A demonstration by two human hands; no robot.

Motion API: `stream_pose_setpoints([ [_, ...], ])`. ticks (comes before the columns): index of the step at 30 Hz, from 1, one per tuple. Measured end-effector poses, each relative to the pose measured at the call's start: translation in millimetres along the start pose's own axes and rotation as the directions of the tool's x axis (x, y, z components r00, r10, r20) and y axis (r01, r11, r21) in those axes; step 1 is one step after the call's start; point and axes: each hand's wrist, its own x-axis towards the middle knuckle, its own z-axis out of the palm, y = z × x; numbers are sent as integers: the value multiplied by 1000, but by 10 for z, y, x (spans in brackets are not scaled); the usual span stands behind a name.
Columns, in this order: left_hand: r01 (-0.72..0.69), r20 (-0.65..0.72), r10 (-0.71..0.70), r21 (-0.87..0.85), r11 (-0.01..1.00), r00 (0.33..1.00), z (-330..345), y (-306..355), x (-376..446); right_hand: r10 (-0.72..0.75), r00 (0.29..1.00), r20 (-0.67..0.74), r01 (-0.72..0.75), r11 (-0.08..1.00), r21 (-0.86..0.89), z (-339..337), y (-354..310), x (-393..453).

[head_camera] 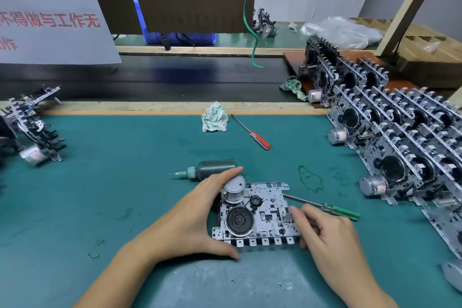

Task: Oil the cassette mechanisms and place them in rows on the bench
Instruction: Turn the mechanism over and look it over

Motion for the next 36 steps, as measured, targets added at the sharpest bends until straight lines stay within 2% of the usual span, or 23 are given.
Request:
stream_pose_setpoints([
  [7,-27,-12,28,49,998,1000,-5,53,-13,3,1000,5,-3,1000,-23,19,17,-11],
  [11,-41,-3,41,58,997,999,-1,49,-14,65,994,-88,-52,988,143,-28,-75,18],
  [12,-43,2,43,61,997,999,-1,41,-16,60,996,-71,-48,984,169,-65,-102,35],
  [14,-50,18,49,70,996,999,11,27,-2,-60,994,95,51,995,90,-168,-151,82],
  [16,-60,27,58,60,996,998,26,21,13,-170,920,353,205,977,-64,-231,-202,171],
  [18,-73,29,72,29,997,997,48,12,20,-142,830,540,316,917,-243,-239,-275,293],
  [21,-64,25,65,-26,998,998,70,3,15,-105,792,602,399,835,-379,-197,-305,431],
  [26,-48,10,49,-58,997,999,89,-18,14,-143,806,574,492,702,-515,-136,-419,550],
  [28,-9,-14,7,-107,994,1000,84,7,11,-173,802,571,513,688,-513,-170,-429,588],
  [31,23,-54,-45,-347,937,998,49,19,16,-169,826,537,420,820,-389,-312,-406,615],
  [33,34,-45,-75,-595,803,996,30,41,53,-127,838,530,226,966,-126,-401,-413,607],
  [34,42,-23,-81,-694,719,996,30,59,81,-117,828,548,82,993,88,-418,-417,591],
  [35,67,19,-81,-764,642,997,40,110,107,-148,797,586,-52,949,311,-412,-428,572],
  [36,102,81,-63,-797,596,995,57,171,111,-227,753,618,-154,852,501,-391,-443,555],
])
